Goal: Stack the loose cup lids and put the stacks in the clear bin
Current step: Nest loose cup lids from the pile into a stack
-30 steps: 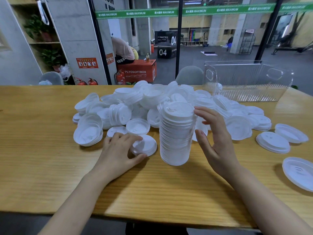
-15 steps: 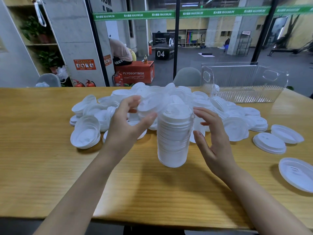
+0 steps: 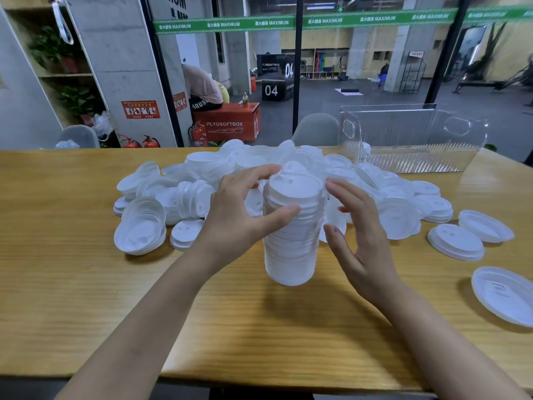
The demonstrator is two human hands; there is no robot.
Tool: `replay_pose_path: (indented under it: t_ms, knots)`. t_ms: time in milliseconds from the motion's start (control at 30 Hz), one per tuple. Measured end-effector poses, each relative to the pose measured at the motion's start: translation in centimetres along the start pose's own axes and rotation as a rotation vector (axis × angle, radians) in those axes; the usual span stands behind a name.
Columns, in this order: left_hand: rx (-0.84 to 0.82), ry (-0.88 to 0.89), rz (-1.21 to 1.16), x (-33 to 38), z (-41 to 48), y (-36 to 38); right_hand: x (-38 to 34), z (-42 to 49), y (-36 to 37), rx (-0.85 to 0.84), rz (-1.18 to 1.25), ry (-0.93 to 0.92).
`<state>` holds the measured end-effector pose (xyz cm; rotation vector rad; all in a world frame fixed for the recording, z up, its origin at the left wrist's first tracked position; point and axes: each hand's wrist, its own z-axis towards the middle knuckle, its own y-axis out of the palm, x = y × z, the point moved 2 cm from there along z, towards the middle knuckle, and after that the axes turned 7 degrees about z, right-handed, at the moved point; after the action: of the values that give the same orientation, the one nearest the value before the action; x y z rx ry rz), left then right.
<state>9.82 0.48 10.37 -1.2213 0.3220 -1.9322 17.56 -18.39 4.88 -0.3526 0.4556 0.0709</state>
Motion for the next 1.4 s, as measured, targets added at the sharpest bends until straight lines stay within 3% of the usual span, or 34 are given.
replay_pose_path:
  t_ms: [533,733,1000,1167,1400]
  knots:
    - [0.101,0.150,0.056,-1.2,-1.5,1.0,-0.1,0.1,0.3,-0.024,0.007,-0.012]
    - [-0.003,0.031,0.081,-3.1,-3.1,1.1,0.1,-1.2,-0.8,-0.039,-0.007,0.104]
    - [-0.225,-0.096,0.224,-6.0,-6.1,3.4,0.2,-5.0,-0.4,-0.377,-0.213,0.509]
    - [-0.252,-0.064,0.232,-5.4,-5.4,4.6,0.6,-4.3,0.8,-0.468,-0.302,0.553]
    - [-0.209,-0.081,0.087,-4.8,-4.8,5.4,1.2,-3.5,1.9,-0.419,-0.190,0.593]
